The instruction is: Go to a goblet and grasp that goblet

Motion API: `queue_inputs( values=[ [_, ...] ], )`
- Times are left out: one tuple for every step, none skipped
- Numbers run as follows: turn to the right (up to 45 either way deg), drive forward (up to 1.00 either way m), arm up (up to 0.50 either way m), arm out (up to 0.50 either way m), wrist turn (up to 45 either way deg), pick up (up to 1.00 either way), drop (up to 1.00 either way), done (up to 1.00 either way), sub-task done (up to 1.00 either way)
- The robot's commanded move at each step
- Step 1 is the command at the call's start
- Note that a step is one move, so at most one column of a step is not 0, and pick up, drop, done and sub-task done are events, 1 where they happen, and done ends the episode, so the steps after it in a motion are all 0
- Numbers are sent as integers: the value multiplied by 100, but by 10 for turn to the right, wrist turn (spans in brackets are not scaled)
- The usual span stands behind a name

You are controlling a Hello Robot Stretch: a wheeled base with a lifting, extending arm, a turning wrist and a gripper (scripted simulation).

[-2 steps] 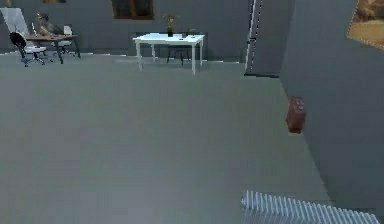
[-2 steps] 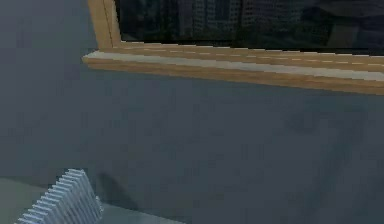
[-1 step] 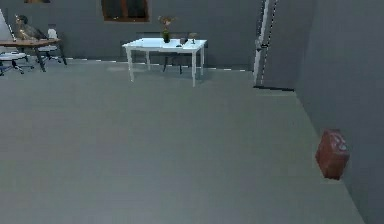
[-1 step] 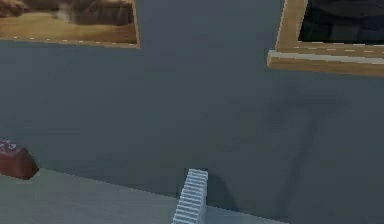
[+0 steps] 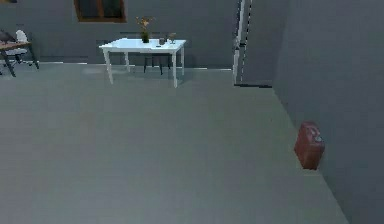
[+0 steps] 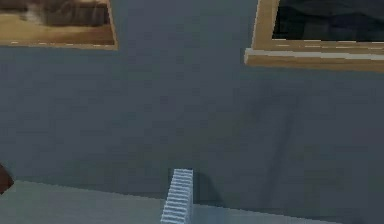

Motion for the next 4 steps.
queue_inputs(
  values=[
    [0, 100, 0, 0, 0, 0, 0, 0, 0],
    [30, 0, 0, 0, 0, 0, 0, 0, 0],
    [0, 100, 0, 0, 0, 0, 0, 0, 0],
    [0, 100, 0, 0, 0, 0, 0, 0, 0]
  ],
)
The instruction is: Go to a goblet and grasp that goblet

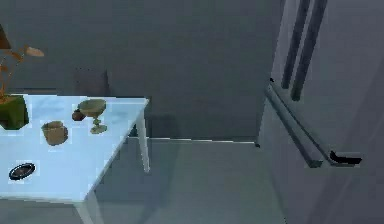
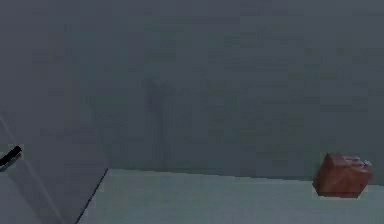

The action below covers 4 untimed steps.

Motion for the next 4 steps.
queue_inputs(
  values=[
    [0, 50, 0, 0, 0, 0, 0, 0, 0],
    [-450, 0, 0, 0, 0, 0, 0, 0, 0],
    [-450, 0, 0, 0, 0, 0, 0, 0, 0],
    [-390, 0, 0, 0, 0, 0, 0, 0, 0]
  ],
)
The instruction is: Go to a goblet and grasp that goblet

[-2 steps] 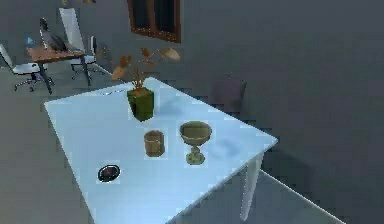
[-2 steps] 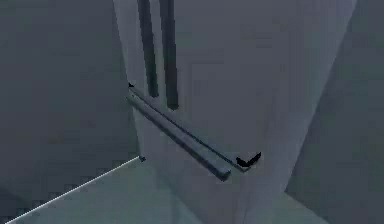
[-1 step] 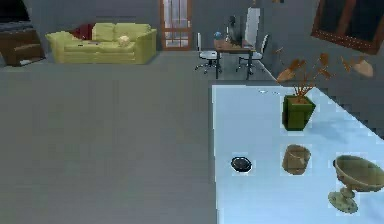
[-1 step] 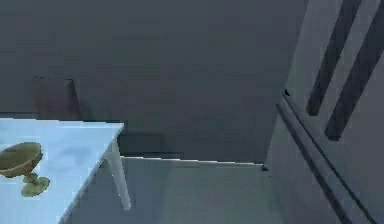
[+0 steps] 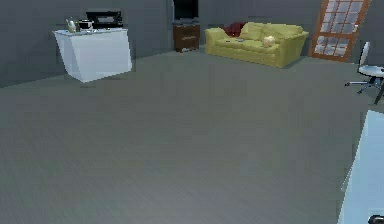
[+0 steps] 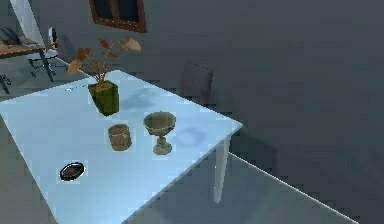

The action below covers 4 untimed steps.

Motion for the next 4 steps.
queue_inputs(
  values=[
    [0, 0, 50, 0, 0, 0, 0, 0, 0],
    [0, 0, 38, 0, 0, 0, 0, 0, 0],
    [0, 0, 0, 46, 0, 0, 0, 0, 0],
    [0, 0, 0, 0, 450, 0, 0, 0, 0]
  ],
)
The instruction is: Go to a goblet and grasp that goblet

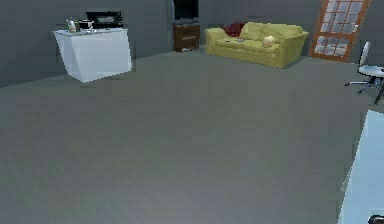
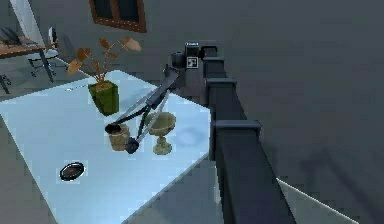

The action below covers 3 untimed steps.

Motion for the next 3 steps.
queue_inputs(
  values=[
    [0, 0, 0, 0, 450, 0, 0, 0, 0],
    [0, 0, 0, 0, 450, 0, 0, 0, 0],
    [0, 0, 0, 0, 90, 0, 0, 0, 0]
  ],
)
